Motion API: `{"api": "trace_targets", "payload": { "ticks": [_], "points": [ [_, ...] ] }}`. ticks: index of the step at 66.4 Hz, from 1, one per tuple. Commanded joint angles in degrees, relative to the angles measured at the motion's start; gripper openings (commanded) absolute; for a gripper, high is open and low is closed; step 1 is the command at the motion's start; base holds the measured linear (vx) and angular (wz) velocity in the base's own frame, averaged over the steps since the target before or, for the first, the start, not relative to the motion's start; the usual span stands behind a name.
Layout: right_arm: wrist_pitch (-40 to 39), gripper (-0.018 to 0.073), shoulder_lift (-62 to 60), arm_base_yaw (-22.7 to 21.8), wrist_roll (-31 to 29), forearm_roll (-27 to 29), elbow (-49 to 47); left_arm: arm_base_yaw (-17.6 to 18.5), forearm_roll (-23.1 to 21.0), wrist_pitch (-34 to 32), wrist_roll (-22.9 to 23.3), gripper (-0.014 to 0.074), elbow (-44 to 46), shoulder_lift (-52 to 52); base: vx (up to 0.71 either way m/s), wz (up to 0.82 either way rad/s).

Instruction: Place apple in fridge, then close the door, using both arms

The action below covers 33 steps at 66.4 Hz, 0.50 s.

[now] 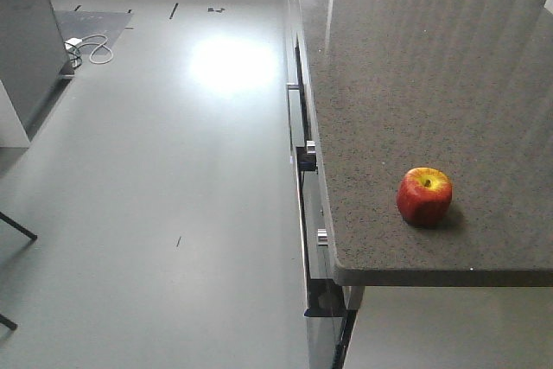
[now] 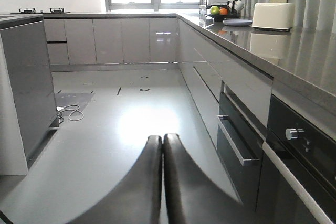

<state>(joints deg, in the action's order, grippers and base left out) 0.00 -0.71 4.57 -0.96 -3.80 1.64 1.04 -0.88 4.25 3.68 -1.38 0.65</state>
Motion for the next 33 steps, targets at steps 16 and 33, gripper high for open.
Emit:
{"api": "trace_targets", "payload": {
  "ticks": [16, 33],
  "points": [
    [-4.2, -0.0010, -0.7, 0.0, -0.2, -0.1, -0.2, 0.1, -0.3, -4.3, 0.0, -0.0006, 1.0, 0.9, 0.00, 0.00],
    [-4.2, -0.0010, -0.7, 0.0, -0.2, -0.1, -0.2, 0.1, -0.3, -4.3, 0.0, -0.0006, 1.0, 0.9, 0.00, 0.00]
  ]
}}
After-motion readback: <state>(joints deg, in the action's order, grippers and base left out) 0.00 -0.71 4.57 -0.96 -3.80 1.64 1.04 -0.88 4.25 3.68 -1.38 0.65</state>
